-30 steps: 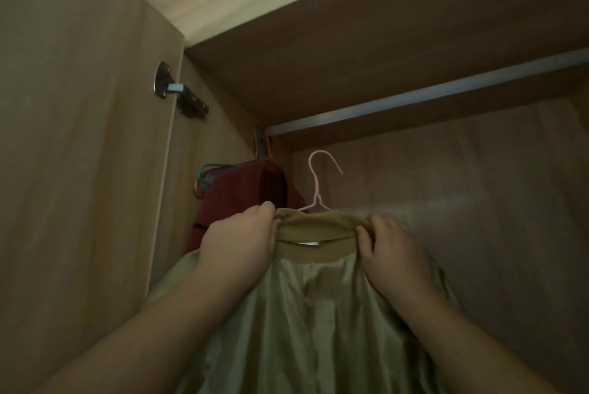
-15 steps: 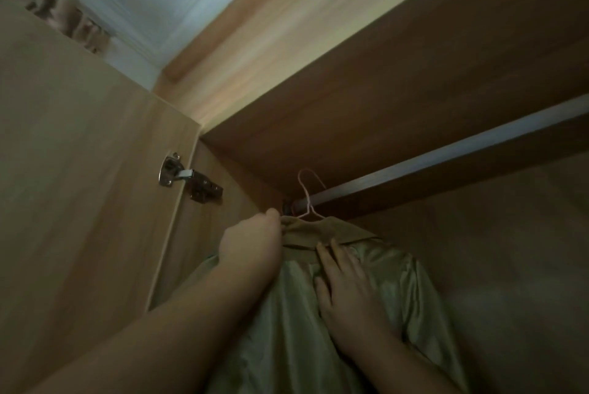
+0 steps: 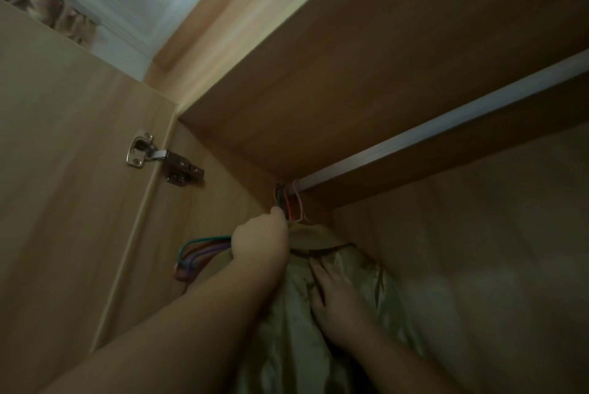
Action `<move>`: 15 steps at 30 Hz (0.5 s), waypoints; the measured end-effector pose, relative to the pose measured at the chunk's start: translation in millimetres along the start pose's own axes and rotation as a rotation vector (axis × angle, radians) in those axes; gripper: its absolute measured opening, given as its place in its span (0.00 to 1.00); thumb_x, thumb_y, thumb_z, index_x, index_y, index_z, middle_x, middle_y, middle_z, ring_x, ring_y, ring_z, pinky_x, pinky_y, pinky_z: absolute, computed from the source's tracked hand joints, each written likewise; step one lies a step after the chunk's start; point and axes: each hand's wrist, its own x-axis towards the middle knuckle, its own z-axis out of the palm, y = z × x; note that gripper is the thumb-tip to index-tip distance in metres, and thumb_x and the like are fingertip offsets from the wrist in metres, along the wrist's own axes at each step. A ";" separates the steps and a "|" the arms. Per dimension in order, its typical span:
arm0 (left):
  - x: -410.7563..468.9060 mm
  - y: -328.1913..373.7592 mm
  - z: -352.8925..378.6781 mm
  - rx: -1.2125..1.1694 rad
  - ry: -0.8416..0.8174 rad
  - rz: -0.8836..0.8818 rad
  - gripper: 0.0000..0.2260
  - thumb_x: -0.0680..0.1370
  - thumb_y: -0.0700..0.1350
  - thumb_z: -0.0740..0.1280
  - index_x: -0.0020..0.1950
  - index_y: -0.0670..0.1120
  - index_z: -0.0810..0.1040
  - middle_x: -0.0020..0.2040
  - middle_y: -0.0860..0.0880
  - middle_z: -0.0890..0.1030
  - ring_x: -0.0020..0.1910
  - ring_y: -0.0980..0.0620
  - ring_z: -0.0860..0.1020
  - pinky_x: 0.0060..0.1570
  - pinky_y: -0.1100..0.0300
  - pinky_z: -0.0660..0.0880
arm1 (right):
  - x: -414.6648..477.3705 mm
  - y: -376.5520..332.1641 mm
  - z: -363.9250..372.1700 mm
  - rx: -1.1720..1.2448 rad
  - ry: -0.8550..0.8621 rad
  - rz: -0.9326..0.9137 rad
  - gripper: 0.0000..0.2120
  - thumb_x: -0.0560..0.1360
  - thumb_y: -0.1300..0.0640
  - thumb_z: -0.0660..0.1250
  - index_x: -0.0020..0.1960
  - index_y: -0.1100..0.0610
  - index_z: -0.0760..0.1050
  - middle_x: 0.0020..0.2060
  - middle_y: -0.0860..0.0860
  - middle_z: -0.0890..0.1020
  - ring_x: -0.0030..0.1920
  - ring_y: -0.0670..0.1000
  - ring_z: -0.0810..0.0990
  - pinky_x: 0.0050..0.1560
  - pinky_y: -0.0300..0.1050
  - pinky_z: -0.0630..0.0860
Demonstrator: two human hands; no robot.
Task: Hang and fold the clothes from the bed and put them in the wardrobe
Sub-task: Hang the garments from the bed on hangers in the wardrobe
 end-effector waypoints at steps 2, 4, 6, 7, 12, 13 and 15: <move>-6.9 -0.4 -4.9 -0.008 0.038 0.010 0.06 0.81 0.43 0.58 0.58 0.48 0.68 0.51 0.48 0.78 0.40 0.48 0.73 0.34 0.54 0.66 | -9.2 3.4 4.7 -0.007 0.003 0.010 0.26 0.82 0.45 0.51 0.79 0.46 0.54 0.79 0.49 0.56 0.78 0.49 0.56 0.76 0.45 0.54; -20.9 -3.1 -9.1 0.025 0.113 0.060 0.09 0.80 0.46 0.59 0.60 0.50 0.67 0.56 0.47 0.75 0.49 0.47 0.74 0.40 0.53 0.70 | -20.2 3.3 5.7 -0.013 0.006 0.016 0.26 0.82 0.44 0.51 0.79 0.45 0.55 0.79 0.48 0.57 0.78 0.49 0.56 0.76 0.46 0.55; -42.9 -6.3 -9.0 0.104 0.130 0.148 0.16 0.80 0.51 0.58 0.67 0.51 0.66 0.65 0.46 0.71 0.64 0.43 0.70 0.59 0.45 0.68 | -33.4 0.2 1.4 0.010 0.011 0.012 0.26 0.82 0.43 0.51 0.79 0.44 0.55 0.79 0.48 0.58 0.77 0.50 0.57 0.77 0.48 0.55; -56.7 -6.8 -9.0 0.121 0.096 0.185 0.19 0.80 0.52 0.57 0.71 0.52 0.65 0.70 0.45 0.68 0.70 0.42 0.65 0.67 0.41 0.62 | -41.2 -1.6 -2.6 0.009 0.014 0.009 0.26 0.82 0.44 0.51 0.79 0.44 0.55 0.78 0.48 0.59 0.77 0.51 0.57 0.77 0.48 0.55; -135.7 -7.2 -7.2 0.083 -0.149 0.359 0.27 0.79 0.56 0.53 0.78 0.54 0.58 0.79 0.46 0.60 0.79 0.44 0.52 0.75 0.37 0.42 | -93.8 -18.1 -32.8 -0.099 -0.024 0.053 0.29 0.79 0.44 0.53 0.79 0.44 0.52 0.78 0.46 0.58 0.77 0.49 0.56 0.77 0.48 0.56; -152.2 -8.1 -7.9 0.051 -0.167 0.369 0.27 0.78 0.57 0.54 0.78 0.54 0.58 0.79 0.47 0.61 0.79 0.44 0.54 0.76 0.38 0.44 | -107.6 -23.6 -40.6 -0.145 -0.030 0.072 0.30 0.78 0.44 0.53 0.79 0.44 0.52 0.78 0.46 0.58 0.77 0.49 0.56 0.76 0.49 0.57; -183.2 -11.1 -10.9 -0.047 -0.185 0.357 0.28 0.78 0.57 0.54 0.78 0.55 0.59 0.78 0.48 0.63 0.78 0.46 0.57 0.76 0.42 0.48 | -139.4 -38.2 -56.8 -0.248 -0.041 0.106 0.31 0.77 0.44 0.54 0.79 0.44 0.53 0.78 0.47 0.59 0.77 0.51 0.57 0.76 0.49 0.58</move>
